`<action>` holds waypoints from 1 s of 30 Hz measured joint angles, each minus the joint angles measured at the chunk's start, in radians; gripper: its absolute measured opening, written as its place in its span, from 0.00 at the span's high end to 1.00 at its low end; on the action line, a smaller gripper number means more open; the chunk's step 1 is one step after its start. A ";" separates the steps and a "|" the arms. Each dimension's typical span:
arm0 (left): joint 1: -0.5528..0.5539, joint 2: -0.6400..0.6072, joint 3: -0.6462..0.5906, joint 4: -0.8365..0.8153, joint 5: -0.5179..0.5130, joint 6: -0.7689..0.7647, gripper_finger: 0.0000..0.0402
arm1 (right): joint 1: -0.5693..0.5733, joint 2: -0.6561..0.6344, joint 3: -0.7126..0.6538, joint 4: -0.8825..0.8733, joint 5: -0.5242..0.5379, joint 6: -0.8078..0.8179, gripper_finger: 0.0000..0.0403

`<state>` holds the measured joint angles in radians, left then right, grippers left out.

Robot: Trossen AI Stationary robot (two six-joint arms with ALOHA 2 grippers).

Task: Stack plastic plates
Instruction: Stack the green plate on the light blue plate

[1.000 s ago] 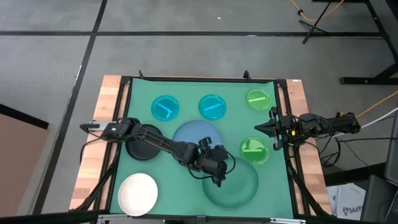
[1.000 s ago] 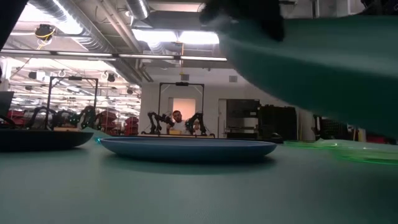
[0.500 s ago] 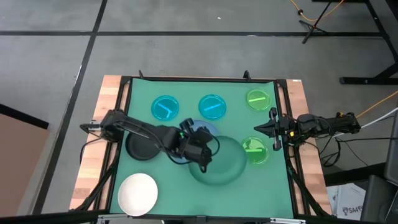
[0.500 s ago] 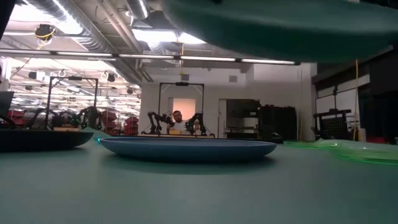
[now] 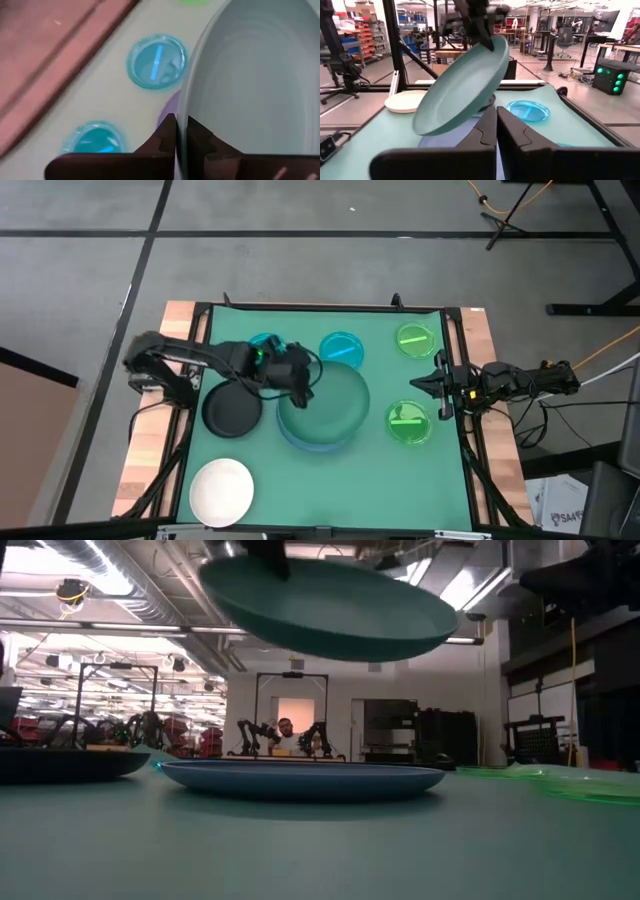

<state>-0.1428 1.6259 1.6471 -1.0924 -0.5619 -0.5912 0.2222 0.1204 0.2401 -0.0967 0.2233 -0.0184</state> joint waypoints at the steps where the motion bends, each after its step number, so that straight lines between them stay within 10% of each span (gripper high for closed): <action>1: 0.019 -0.035 -0.071 0.060 0.027 0.011 0.99 | 0.000 0.000 0.000 0.000 0.005 -0.012 1.00; 13: 0.205 -0.162 -0.626 0.602 0.310 0.078 0.99 | 0.000 0.000 0.000 -0.008 0.039 -0.043 1.00; 30: 0.238 -0.153 -0.826 0.822 0.396 0.016 0.98 | 0.000 0.000 -0.006 -0.006 0.039 -0.083 1.00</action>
<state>0.0952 1.4727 0.8209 -0.2703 -0.1657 -0.5752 0.2222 0.1204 0.2340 -0.1024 0.2623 -0.1017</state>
